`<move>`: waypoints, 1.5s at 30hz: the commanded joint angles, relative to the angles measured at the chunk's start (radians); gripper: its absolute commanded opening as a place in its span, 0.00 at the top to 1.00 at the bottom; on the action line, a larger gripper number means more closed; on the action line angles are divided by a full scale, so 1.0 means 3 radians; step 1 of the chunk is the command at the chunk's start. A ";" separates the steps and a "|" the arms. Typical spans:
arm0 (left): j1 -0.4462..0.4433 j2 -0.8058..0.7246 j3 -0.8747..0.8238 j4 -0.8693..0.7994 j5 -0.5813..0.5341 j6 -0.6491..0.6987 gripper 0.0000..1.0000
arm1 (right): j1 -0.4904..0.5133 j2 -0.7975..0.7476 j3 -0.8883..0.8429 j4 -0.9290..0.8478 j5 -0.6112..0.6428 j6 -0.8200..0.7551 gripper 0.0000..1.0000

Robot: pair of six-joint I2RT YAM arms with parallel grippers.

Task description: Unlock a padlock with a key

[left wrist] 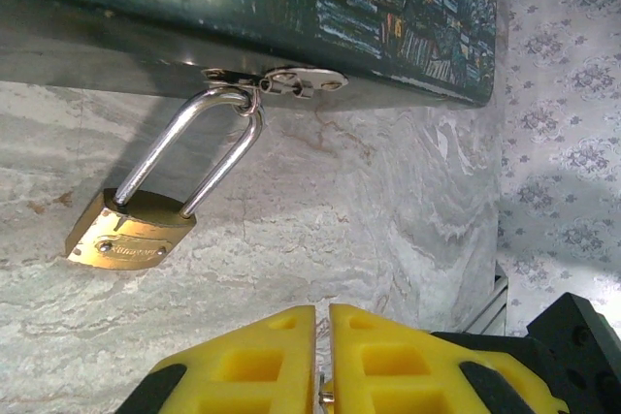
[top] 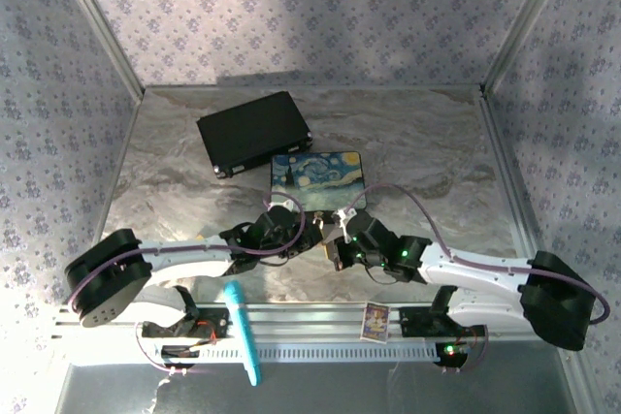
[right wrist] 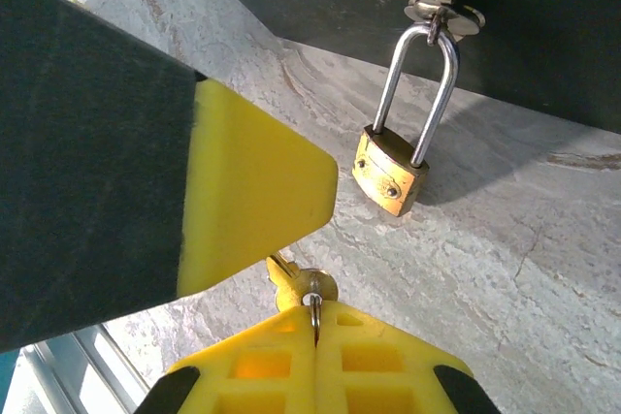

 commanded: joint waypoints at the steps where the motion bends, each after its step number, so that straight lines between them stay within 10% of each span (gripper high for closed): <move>1: -0.0019 -0.0015 0.0025 -0.0051 0.0008 0.0041 1.00 | -0.0018 0.0028 0.0104 0.0122 -0.0054 -0.0020 1.00; 6: -0.0018 -0.0037 0.0037 -0.0068 -0.0010 0.0066 1.00 | -0.0019 -0.0006 0.0060 0.0229 -0.0108 0.0013 0.94; 10: 0.0073 -0.0194 -0.0050 0.0062 -0.0097 0.0126 1.00 | -0.0153 -0.0225 -0.0089 0.0429 -0.0109 0.0257 0.03; 11: 0.0121 -0.0243 -0.0071 0.0122 -0.0091 0.0180 1.00 | -0.0177 -0.0301 -0.0162 0.0536 -0.0127 0.0279 0.01; 17: 0.0407 -0.0453 -0.0225 0.0783 0.0257 0.0376 1.00 | -0.0621 -0.0549 -0.0366 0.1455 -0.0817 0.0537 0.04; 24: 0.0420 -0.0827 -0.0225 0.0910 0.0427 0.0544 1.00 | -0.0865 -0.0524 -0.0438 0.1846 -0.1420 0.0716 0.38; 45: 0.0406 -0.0887 -0.0248 0.1054 0.0626 0.0505 1.00 | -0.0935 -0.0352 -0.0501 0.2476 -0.1725 0.0915 0.87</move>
